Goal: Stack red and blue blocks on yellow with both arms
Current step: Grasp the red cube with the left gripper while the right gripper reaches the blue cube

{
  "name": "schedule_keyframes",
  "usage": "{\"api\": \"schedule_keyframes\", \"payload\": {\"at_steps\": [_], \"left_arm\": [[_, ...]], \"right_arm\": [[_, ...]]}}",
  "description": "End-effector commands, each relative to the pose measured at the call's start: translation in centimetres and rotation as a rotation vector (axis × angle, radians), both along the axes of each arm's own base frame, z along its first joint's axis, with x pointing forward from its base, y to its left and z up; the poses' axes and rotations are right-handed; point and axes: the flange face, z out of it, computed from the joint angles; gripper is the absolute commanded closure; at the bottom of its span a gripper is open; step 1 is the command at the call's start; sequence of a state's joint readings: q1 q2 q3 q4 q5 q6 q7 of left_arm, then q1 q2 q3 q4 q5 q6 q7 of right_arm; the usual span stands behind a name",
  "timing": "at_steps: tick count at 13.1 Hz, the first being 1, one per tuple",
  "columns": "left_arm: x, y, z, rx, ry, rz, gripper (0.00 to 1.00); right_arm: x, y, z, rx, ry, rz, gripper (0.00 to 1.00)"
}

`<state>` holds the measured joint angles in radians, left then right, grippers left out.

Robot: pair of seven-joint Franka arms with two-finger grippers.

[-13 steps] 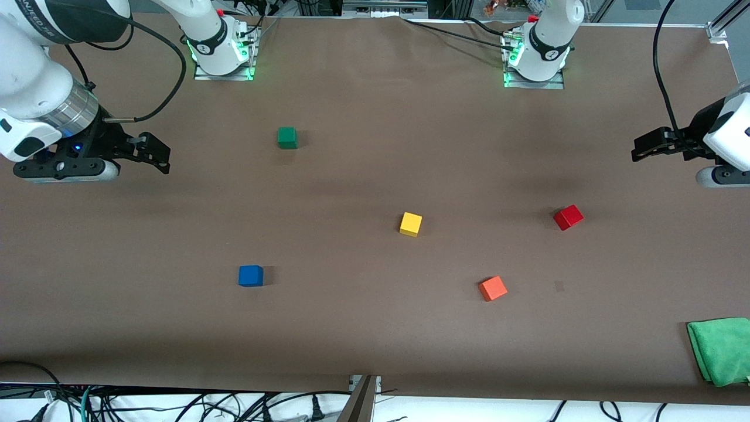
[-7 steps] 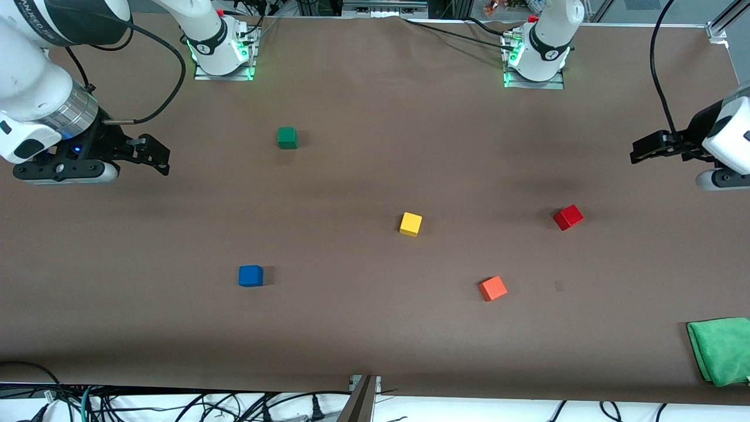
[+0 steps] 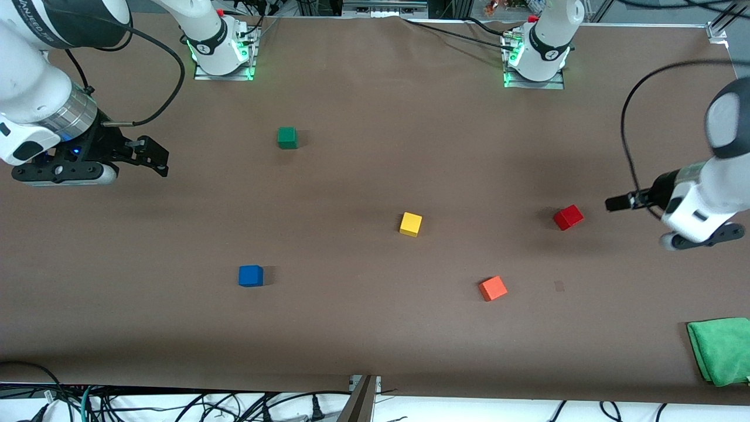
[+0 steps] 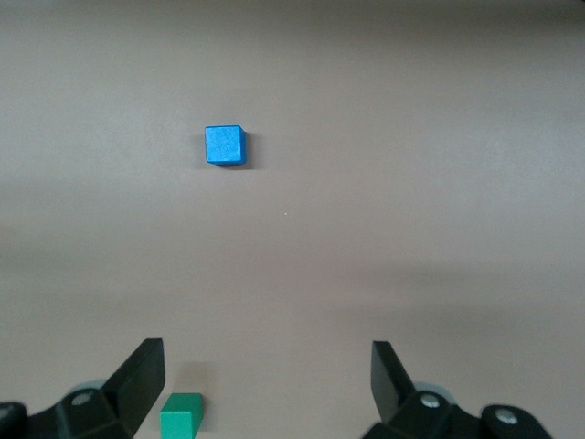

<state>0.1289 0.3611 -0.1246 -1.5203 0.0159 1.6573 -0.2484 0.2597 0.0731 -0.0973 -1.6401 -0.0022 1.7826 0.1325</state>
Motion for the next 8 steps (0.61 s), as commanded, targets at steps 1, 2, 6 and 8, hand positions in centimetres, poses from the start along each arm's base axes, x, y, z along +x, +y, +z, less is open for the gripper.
{"api": "schedule_keyframes", "payload": {"at_steps": [1, 2, 6, 8], "left_arm": [[-1.4, 0.2, -5.3, 0.006, -0.029, 0.062, 0.00], [-2.0, 0.4, -7.7, 0.006, -0.033, 0.066, 0.00], [-5.5, 1.8, -15.3, 0.013, -0.072, 0.124, 0.00], [-6.8, 2.1, -17.7, 0.017, -0.099, 0.158, 0.00]], "right_arm": [[1.0, 0.3, 1.0, 0.005, -0.042, -0.003, 0.00], [1.5, 0.5, 1.0, 0.007, -0.045, -0.005, 0.00], [3.1, 0.6, -1.1, 0.027, -0.056, -0.001, 0.00], [4.0, 0.6, -2.9, 0.012, -0.045, 0.001, 0.00]]}}
